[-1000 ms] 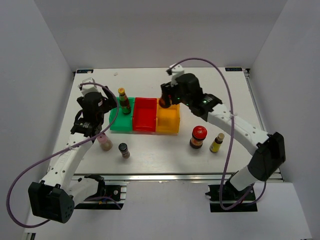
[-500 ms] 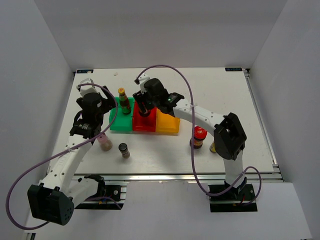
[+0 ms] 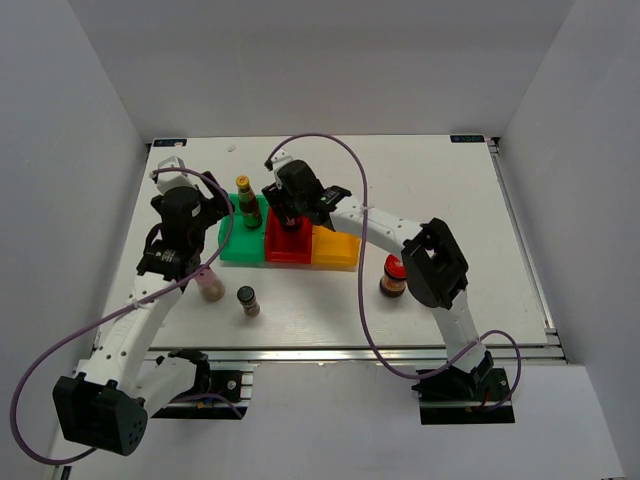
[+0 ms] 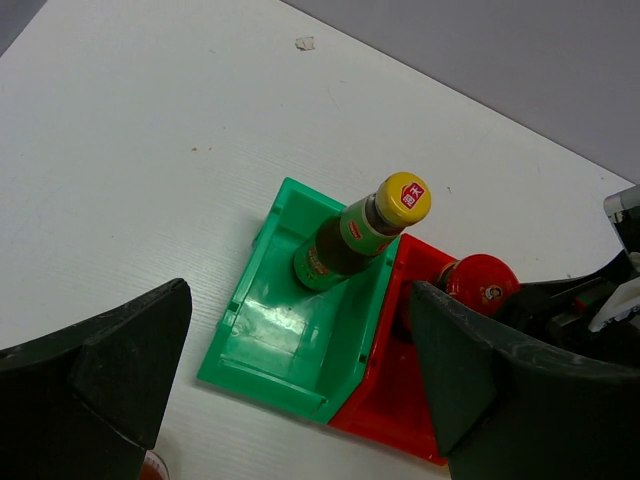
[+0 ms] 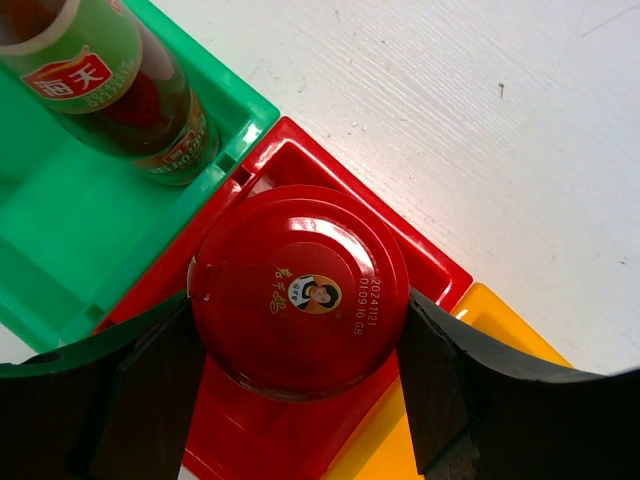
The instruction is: Organize the condiment bottles
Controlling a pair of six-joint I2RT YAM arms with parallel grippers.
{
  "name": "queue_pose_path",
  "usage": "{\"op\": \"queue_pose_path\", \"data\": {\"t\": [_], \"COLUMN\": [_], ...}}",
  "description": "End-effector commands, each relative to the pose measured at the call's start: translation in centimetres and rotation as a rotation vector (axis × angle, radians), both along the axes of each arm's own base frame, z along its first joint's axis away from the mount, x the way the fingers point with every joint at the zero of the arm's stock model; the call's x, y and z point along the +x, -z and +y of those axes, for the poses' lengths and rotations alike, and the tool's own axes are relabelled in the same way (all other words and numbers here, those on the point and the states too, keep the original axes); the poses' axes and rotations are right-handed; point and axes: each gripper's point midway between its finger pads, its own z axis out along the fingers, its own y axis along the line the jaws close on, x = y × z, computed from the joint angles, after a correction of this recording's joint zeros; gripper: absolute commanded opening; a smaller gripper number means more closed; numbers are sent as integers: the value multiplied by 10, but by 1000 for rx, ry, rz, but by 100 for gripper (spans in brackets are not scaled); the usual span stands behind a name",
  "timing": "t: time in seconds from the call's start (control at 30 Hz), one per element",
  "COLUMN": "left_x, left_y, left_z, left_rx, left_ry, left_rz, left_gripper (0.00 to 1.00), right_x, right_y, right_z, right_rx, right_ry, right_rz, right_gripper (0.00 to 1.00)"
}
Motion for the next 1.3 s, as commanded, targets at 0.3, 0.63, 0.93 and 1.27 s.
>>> {"op": "queue_pose_path", "data": {"t": [0.3,0.63,0.93,1.27], "left_x": [-5,-6,-4,1], "left_y": [-13,-8,-3,3], "left_z": [-5,-7,-11,-12], "left_rx": [-40,-41,-24,-15], "left_ry": [22,35,67,70], "left_rz": [-35,-18,-4,14], "left_gripper": [98,98,98,98], "right_x": [13,-25,-98,-166], "right_y": [-72,-127,-66,-17], "right_z": [2,-24,-216,-281], "right_rx": [142,223,38,-82], "right_ry": [63,29,612,694], "right_rz": [-121,-115,-8,169], "right_gripper": [89,89,89,89]}}
